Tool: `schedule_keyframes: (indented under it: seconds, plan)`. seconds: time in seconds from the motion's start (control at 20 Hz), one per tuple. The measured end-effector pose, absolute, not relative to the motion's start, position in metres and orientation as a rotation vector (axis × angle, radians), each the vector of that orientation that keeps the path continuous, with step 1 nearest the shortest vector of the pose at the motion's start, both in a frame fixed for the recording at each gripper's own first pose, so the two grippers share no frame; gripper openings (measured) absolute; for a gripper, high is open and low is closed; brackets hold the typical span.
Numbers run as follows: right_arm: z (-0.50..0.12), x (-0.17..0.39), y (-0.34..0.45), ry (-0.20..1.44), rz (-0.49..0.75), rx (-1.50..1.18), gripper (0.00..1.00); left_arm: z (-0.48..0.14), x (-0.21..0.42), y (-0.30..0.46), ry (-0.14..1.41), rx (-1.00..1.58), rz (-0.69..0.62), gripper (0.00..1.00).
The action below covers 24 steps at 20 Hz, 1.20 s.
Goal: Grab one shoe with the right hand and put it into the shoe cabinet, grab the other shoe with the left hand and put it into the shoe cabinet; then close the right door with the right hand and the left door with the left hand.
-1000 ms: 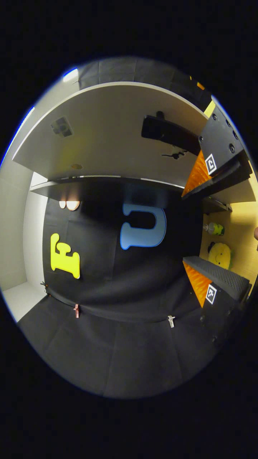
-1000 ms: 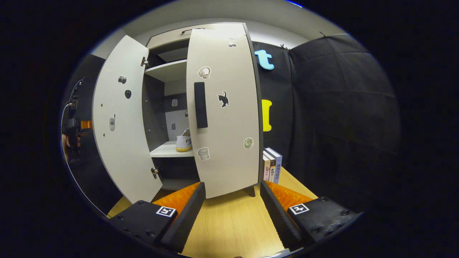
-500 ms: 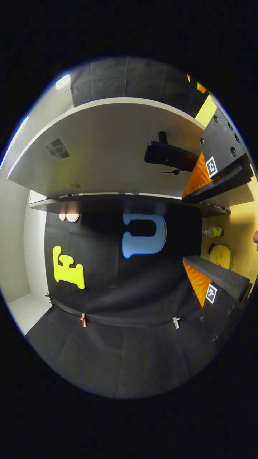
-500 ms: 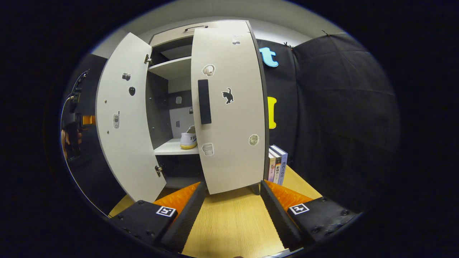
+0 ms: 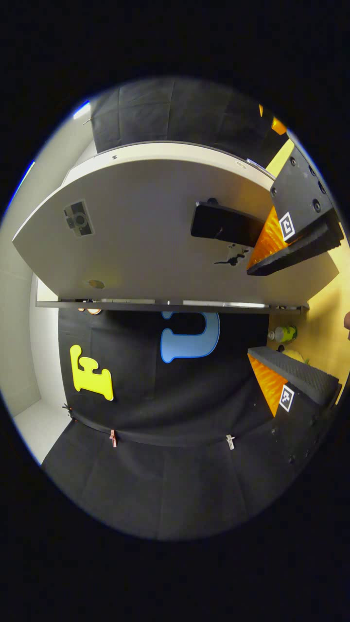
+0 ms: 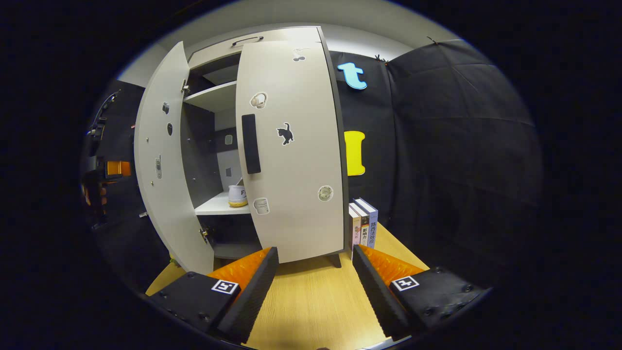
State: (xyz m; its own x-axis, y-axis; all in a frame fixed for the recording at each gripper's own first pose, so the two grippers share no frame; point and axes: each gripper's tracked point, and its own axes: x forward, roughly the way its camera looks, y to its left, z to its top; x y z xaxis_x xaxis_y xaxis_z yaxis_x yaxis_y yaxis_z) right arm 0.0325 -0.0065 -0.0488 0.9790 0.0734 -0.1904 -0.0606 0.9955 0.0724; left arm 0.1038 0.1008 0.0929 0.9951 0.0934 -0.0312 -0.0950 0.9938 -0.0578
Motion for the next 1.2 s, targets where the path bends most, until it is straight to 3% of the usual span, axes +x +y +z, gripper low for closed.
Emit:
schedule_keyframes:
  seconds: [0.25,0.35,0.8,1.2]
  plan:
    - [-0.045,0.056,-0.038,0.189,0.108,0.072,0.98,0.093,0.126,0.029,0.031,-0.061,0.054,0.90]
    - [-0.044,0.061,-0.047,0.192,0.134,0.074,0.98,0.090,0.126,-0.002,0.038,-0.064,0.035,0.95]
    - [-0.018,0.091,-0.056,0.159,0.279,0.094,0.98,0.059,0.080,-0.071,0.049,-0.034,0.065,0.95]
    - [0.028,0.059,-0.038,0.032,0.182,0.074,0.98,0.069,0.025,-0.048,-0.011,-0.083,-0.011,0.95]
